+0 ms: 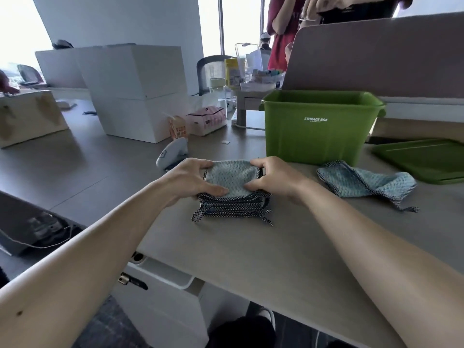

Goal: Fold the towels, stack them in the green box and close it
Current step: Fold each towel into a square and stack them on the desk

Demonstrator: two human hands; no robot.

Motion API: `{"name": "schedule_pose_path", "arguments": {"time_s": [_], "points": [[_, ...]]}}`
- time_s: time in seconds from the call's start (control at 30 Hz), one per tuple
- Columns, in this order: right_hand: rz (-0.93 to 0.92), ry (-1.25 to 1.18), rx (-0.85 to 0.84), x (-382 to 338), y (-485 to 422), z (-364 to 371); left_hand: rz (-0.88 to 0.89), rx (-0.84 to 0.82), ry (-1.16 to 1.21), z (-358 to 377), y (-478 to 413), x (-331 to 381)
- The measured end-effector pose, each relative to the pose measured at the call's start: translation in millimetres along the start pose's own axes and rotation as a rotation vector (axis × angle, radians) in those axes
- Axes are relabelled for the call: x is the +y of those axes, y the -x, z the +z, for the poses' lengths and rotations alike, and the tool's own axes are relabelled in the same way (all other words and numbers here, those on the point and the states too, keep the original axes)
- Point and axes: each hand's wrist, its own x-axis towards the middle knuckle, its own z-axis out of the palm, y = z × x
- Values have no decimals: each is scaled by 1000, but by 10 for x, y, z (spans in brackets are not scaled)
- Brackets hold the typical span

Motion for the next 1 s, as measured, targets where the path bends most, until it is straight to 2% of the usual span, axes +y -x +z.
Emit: {"name": "schedule_pose_path", "arguments": {"time_s": [0.13,0.23,0.33,0.43,0.53,0.67,0.87,1.0], "points": [[-34,216,14,122,-97,76,-69,-26,-137,-24,26,-72],[-25,300,2,125,-61,82,-31,2,-186,-33,62,-149],[-50,302,40,144,-8,80,36,127,-225,-11,103,-155],[-78,190,112,182,68,20,176,262,-333,15,130,-89],[-104,129,223,237,208,-120,266,378,-324,97,142,47],[-100,174,348,451,466,-381,401,491,-298,421,132,390],[-68,250,515,892,943,-853,511,346,-290,1237,-17,819],[9,291,589,1164,1210,-1110,524,250,-299,1730,-190,985]]}}
